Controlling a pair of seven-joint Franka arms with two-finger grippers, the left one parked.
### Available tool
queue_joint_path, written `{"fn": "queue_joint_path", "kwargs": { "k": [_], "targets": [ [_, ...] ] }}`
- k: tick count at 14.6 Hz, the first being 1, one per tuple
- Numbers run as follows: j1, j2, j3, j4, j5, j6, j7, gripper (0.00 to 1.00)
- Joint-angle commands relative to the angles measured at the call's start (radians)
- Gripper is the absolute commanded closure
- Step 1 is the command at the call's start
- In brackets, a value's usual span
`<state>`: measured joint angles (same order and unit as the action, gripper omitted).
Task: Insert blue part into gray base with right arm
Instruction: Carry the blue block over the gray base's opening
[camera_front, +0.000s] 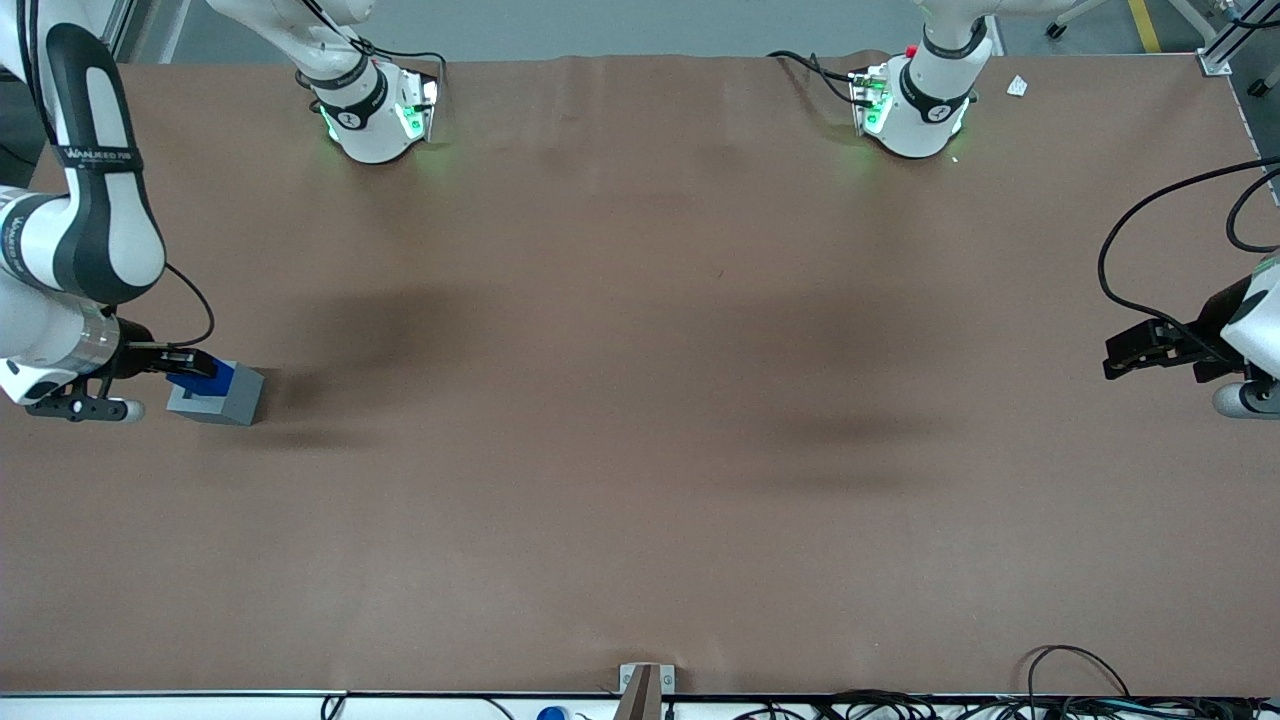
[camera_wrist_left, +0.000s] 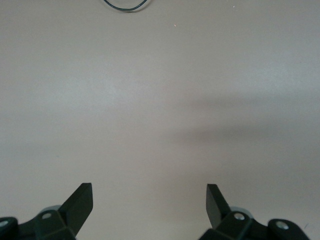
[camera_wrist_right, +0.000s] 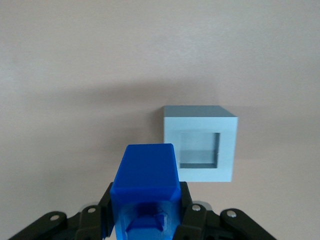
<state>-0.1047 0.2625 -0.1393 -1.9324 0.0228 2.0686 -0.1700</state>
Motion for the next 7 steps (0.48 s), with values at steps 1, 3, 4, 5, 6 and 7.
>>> {"fn": "queue_joint_path", "kwargs": {
  "k": [1,3,4,5,6,7],
  "targets": [
    [-0.035,0.032,0.012,0.020,-0.007,0.033,-0.017,0.95],
    [-0.043,0.055,0.012,0.027,-0.007,0.051,-0.034,0.95],
    [-0.046,0.067,0.012,0.035,-0.006,0.056,-0.034,0.95],
    [-0.050,0.078,0.012,0.044,-0.006,0.057,-0.034,0.95],
    [-0.050,0.087,0.012,0.052,-0.006,0.056,-0.036,0.95],
    [-0.055,0.090,0.012,0.052,-0.006,0.056,-0.036,0.95]
  ]
}}
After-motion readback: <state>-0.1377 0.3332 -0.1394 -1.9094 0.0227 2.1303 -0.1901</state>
